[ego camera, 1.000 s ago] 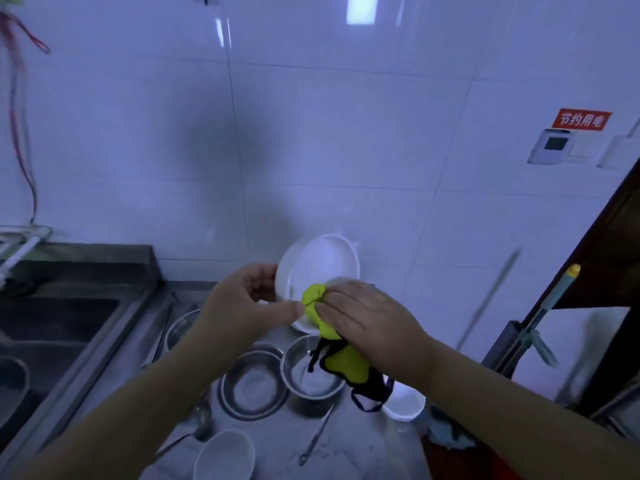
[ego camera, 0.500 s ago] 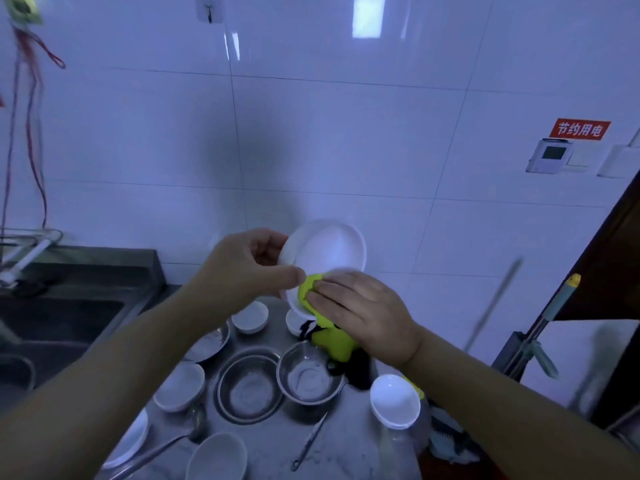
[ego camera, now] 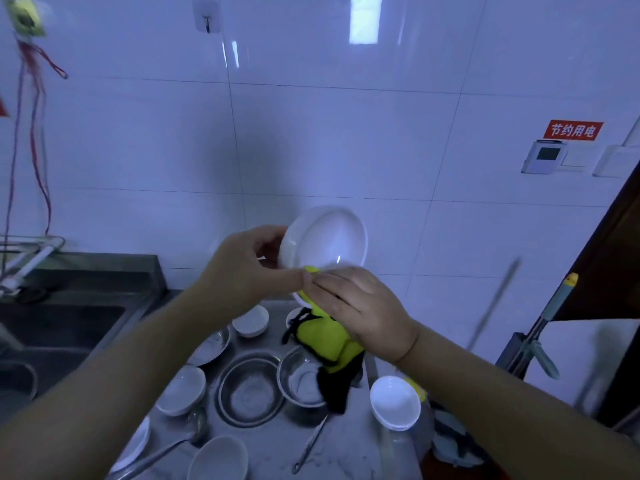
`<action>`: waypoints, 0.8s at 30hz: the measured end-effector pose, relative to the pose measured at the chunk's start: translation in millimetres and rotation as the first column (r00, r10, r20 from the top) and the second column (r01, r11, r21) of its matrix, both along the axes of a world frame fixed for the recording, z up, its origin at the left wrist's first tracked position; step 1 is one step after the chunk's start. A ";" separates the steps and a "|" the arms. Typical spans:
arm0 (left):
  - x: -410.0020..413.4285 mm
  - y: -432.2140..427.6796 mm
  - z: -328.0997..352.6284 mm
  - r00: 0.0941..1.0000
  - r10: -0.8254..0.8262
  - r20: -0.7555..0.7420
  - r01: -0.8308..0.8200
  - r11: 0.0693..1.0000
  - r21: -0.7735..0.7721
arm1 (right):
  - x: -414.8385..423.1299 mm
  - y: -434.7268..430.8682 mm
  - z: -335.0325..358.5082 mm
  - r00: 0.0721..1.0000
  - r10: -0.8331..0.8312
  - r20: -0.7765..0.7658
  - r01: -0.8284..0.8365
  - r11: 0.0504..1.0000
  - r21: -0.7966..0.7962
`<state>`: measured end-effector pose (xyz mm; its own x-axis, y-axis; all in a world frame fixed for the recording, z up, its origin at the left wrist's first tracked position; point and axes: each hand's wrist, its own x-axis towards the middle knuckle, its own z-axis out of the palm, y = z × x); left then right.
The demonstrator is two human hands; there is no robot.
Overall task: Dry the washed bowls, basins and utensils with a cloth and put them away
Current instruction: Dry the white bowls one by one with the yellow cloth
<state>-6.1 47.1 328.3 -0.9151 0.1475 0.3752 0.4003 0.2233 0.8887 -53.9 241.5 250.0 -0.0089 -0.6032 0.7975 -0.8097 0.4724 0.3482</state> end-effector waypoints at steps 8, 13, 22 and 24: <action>-5.2 9.6 -17.6 0.997 -0.047 0.065 0.029 0.967 0.255 | 6.4 -4.0 8.1 0.988 -0.122 0.098 0.132 0.986 -0.098; -5.9 13.2 -24.1 0.997 -0.025 0.072 0.003 0.956 0.292 | 23.6 -20.4 -8.4 0.951 -0.028 0.307 0.098 0.972 -0.212; -11.6 -5.3 4.4 0.982 -0.148 0.120 0.146 0.989 0.029 | -9.5 22.6 6.2 0.995 -0.078 -0.063 0.089 0.977 0.195; -8.7 6.3 -12.0 0.990 -0.101 0.094 0.083 0.980 0.180 | -3.4 15.9 2.8 0.991 -0.120 0.063 0.117 0.992 0.049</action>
<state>-14.8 53.4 316.3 -0.9356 0.1732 0.3075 0.3167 0.0274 0.9481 -57.3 257.5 252.8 -0.1341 -0.6297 0.7652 -0.7705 0.5518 0.3191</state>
